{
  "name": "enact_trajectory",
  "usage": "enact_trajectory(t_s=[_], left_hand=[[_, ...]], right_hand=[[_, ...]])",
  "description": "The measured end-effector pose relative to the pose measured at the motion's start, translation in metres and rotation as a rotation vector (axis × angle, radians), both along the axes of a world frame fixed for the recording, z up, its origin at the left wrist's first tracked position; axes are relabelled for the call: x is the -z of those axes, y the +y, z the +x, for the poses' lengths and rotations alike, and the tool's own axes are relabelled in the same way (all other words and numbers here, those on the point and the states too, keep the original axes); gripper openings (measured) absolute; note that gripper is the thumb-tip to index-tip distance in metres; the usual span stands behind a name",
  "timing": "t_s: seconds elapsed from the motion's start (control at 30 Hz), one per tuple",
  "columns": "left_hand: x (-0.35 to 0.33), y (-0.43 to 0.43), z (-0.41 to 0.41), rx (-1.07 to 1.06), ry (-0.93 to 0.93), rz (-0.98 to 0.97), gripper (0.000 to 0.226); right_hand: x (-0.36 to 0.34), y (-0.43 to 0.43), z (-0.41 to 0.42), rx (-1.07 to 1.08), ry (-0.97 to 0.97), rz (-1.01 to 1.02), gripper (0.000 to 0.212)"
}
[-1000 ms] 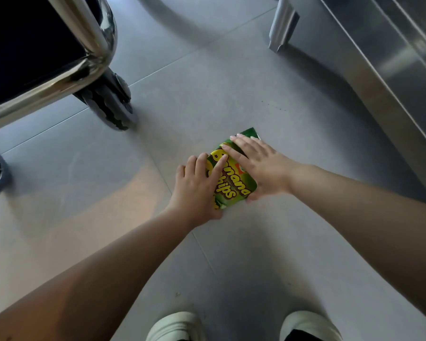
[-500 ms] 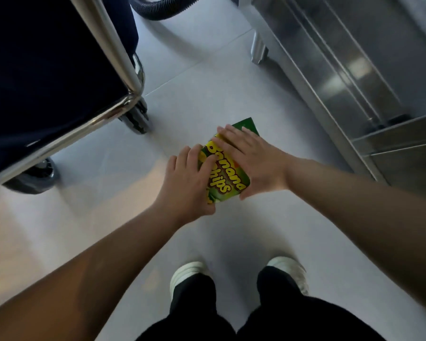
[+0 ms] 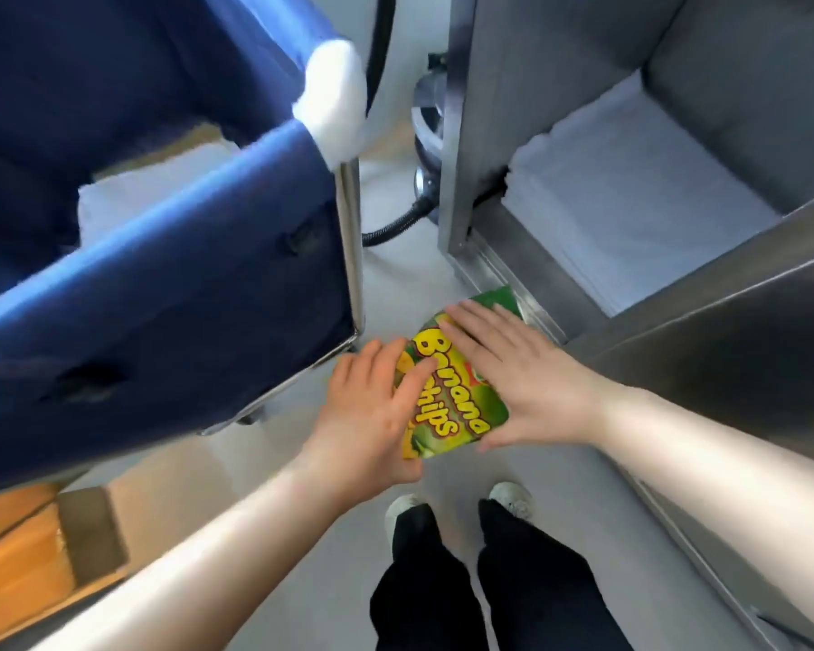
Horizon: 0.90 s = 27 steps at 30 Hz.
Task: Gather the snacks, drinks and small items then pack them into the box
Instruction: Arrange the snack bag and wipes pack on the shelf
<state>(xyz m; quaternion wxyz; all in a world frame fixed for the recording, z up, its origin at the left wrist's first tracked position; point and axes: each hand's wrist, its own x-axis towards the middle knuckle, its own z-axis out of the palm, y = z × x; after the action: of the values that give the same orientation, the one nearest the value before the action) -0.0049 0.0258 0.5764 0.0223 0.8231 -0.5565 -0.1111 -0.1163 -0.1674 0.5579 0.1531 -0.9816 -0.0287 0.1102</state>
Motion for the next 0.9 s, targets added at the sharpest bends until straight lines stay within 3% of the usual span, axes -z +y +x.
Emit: enact_trajectory(t_s=[0.2,0.43,0.7,0.9], left_hand=[[-0.157,-0.002,-0.005,0.063,-0.072,-0.092,0.097],[-0.277,-0.034,0.001,0.191,-0.213,-0.253,0.099],[-0.353,-0.099,-0.004,0.258,-0.309,-0.372,0.101],[-0.377,-0.162,-0.005,0.223,-0.223,-0.340,0.103]], right_hand=[[-0.169,0.001,-0.019,0.023,0.011,-0.118,0.122],[-0.303,-0.020,-0.033,0.101,-0.118,-0.286,0.115],[-0.377,-0.069,-0.059,0.283,-0.192,-0.345,0.110],[-0.399,-0.123,-0.071,0.427,-0.193,-0.299,0.104]])
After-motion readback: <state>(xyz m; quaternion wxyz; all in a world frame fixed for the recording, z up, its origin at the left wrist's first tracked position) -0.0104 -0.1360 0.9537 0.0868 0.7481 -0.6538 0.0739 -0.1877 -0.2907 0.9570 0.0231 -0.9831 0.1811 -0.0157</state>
